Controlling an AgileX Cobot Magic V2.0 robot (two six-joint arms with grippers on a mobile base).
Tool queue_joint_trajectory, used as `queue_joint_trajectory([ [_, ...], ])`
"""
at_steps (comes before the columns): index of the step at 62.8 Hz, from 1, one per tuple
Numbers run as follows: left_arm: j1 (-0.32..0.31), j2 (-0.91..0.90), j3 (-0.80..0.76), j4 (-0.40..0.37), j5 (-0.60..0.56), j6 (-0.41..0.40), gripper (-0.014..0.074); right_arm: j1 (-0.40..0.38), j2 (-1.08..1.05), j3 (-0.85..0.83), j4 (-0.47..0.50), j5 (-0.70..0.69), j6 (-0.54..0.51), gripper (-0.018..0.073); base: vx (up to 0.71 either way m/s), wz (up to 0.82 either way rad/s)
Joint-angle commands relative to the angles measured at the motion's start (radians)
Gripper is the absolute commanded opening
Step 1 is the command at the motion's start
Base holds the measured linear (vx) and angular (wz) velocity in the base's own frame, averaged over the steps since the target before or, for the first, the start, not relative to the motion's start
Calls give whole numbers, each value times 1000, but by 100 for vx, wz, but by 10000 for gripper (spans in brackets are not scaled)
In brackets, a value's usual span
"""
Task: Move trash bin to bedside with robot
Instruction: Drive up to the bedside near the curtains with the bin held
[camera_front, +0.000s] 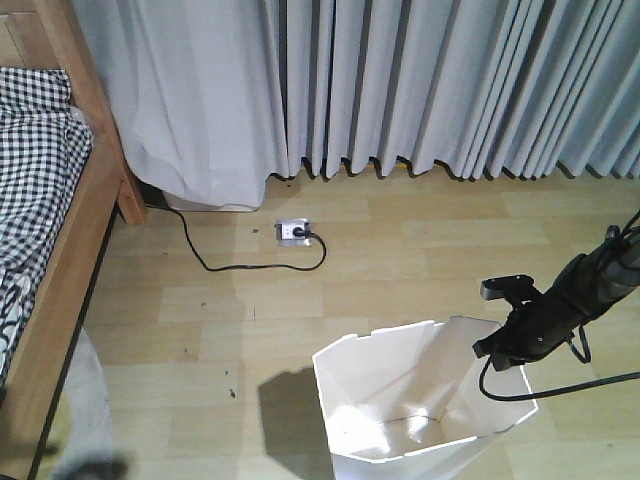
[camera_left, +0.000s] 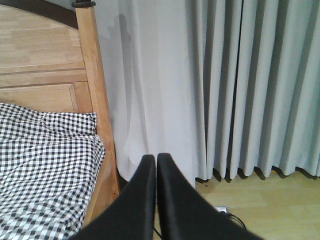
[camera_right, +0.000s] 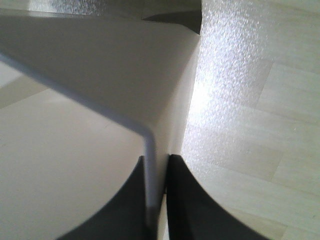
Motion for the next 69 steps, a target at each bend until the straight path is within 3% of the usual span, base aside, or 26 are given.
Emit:
queue_joint_trajectory([
  [1, 0, -5, -21, -5, -73, -4, -6, -1, -78, -9, 29, 102, -3, -6, 14, 3],
  [69, 0, -5, -21, -5, -73, -4, -6, -1, -78, -9, 29, 102, -3, -6, 16, 5],
])
